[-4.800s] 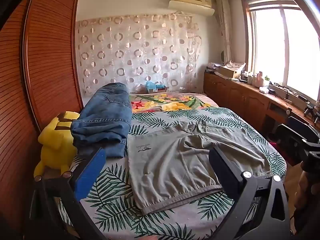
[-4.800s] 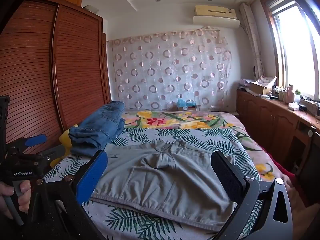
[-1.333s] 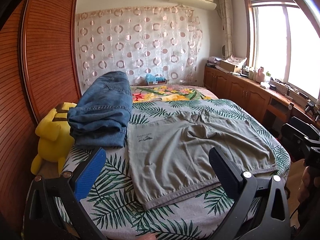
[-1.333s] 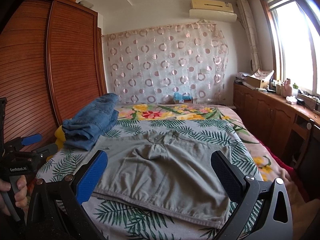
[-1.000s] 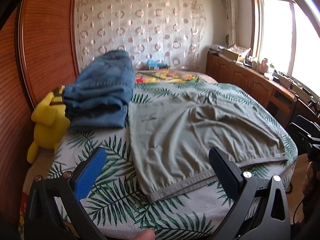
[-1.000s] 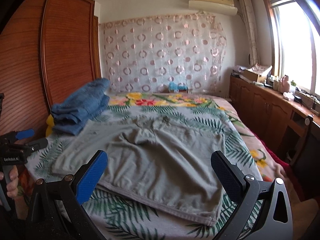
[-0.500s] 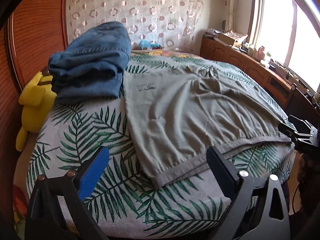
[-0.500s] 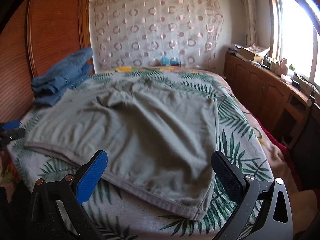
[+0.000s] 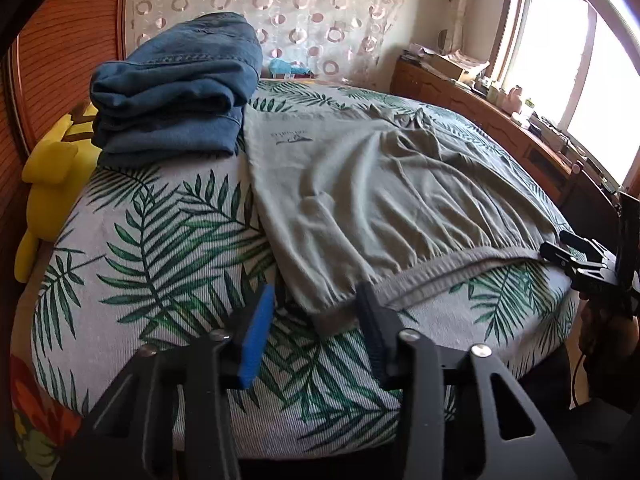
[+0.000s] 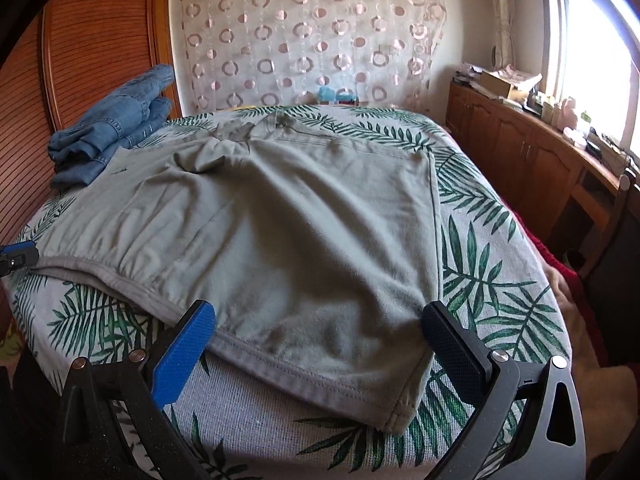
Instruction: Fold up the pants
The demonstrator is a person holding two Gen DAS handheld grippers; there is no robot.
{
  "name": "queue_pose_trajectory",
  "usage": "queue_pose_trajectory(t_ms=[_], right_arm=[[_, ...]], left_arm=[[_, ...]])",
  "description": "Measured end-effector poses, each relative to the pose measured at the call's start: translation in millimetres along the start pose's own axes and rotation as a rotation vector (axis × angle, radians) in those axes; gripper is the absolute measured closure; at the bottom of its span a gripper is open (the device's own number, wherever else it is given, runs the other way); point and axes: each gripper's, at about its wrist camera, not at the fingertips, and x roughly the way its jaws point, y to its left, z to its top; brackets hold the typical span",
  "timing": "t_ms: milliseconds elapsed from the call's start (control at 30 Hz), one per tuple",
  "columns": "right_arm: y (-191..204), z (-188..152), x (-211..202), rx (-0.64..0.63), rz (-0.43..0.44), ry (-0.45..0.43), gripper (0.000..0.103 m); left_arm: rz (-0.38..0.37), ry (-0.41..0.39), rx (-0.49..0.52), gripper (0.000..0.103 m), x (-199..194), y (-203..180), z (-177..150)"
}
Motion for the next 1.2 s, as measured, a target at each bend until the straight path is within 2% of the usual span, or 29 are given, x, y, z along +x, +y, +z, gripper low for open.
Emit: queue_pose_trajectory(t_ms=[167, 300, 333, 400, 433, 533, 700, 833, 1200], right_arm=[[1, -5, -12, -0.003, -0.002, -0.005, 0.0], [-6, -3, -3, -0.009, 0.009, 0.011, 0.0], [-5, -1, -1, -0.01, 0.011, 0.012, 0.0], [-8, -1, -1, -0.01, 0.013, 0.003, 0.0], [-10, 2, 3, -0.008, 0.014, -0.003, 0.0], [-10, 0, 3, -0.006, 0.014, -0.01, 0.0], [-7, 14, 22, -0.005, 0.004, -0.011, 0.0], [-8, 13, 20, -0.002, 0.016, -0.006, 0.0], [-22, 21, 7, 0.033, 0.053, -0.018, 0.0]], left_arm=[[-0.002, 0.008, 0.012, 0.066, 0, -3, 1], [0.002, 0.009, 0.034, 0.068, 2, -8, 3], [-0.003, 0.007, 0.055, 0.076, 3, -10, 2], [-0.006, 0.006, 0.083, 0.083, 3, -15, 3], [0.002, 0.006, 0.09, 0.091, 3, -16, 4], [-0.003, 0.008, 0.094, 0.096, 3, -17, 10], [-0.043, -0.025, 0.102, 0.097, -2, -25, 26], [-0.078, -0.062, 0.132, 0.097, -8, -40, 44], [-0.198, -0.125, 0.267, 0.098, -8, -105, 86]])
